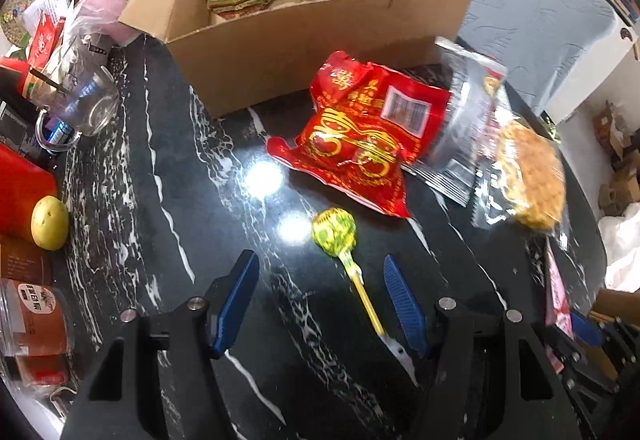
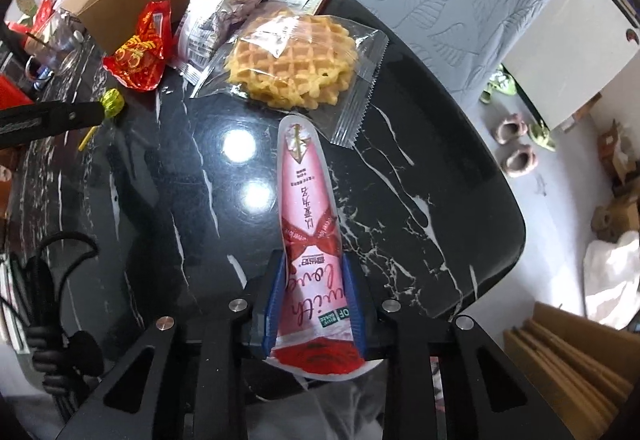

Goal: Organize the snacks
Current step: 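Grasp the pink cone packet with the right gripper while the left grasps the green lollipop, then carry the pink cone packet and green lollipop with both grippers into the box, then open both grippers to release the pink packet and lollipop in the box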

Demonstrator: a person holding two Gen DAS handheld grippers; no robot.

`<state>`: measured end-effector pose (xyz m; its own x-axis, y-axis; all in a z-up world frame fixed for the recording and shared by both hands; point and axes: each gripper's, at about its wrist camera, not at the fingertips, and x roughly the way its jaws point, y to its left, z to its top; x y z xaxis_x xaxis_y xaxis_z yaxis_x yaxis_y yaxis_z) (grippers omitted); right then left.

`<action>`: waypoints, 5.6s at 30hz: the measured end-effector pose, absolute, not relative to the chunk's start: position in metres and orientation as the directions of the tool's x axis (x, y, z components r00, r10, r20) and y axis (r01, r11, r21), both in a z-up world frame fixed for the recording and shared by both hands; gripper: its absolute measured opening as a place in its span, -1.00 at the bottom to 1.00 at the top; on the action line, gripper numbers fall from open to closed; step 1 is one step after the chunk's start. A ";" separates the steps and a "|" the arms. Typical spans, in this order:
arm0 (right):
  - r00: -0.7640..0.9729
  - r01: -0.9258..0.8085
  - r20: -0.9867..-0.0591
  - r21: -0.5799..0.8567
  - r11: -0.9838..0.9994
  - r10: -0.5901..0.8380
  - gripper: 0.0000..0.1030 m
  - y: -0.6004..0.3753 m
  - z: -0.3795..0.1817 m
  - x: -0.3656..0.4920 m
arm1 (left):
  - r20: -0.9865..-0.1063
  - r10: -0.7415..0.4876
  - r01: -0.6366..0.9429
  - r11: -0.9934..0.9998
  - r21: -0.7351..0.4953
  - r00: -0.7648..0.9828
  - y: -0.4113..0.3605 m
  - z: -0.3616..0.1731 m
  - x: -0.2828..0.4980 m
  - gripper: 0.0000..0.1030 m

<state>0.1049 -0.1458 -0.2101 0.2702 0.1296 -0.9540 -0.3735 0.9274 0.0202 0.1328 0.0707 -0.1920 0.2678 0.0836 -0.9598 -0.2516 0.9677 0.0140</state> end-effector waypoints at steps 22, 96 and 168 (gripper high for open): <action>0.252 -0.344 -0.951 0.085 0.935 0.180 -0.46 -0.153 -0.197 0.107 | -0.954 0.020 -0.217 0.975 -0.048 0.300 0.064 -0.191 0.131 -0.51; 0.391 -0.617 -0.777 0.177 0.767 0.494 -0.46 -0.007 -0.041 0.207 | -0.810 -0.026 -0.225 0.955 -0.193 0.586 0.158 -0.043 0.180 -0.51; 0.393 -0.636 -0.819 0.086 0.767 0.418 -0.17 0.077 -0.049 0.342 | -0.879 0.158 -0.339 0.941 -0.005 0.451 0.202 -0.061 0.321 -0.46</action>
<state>0.3418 0.0768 -0.0490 0.3929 0.4180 -0.8191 -0.6358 0.7670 0.0864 0.3211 0.2017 -0.0613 0.4509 0.1577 -0.8785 -0.3392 0.9407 -0.0052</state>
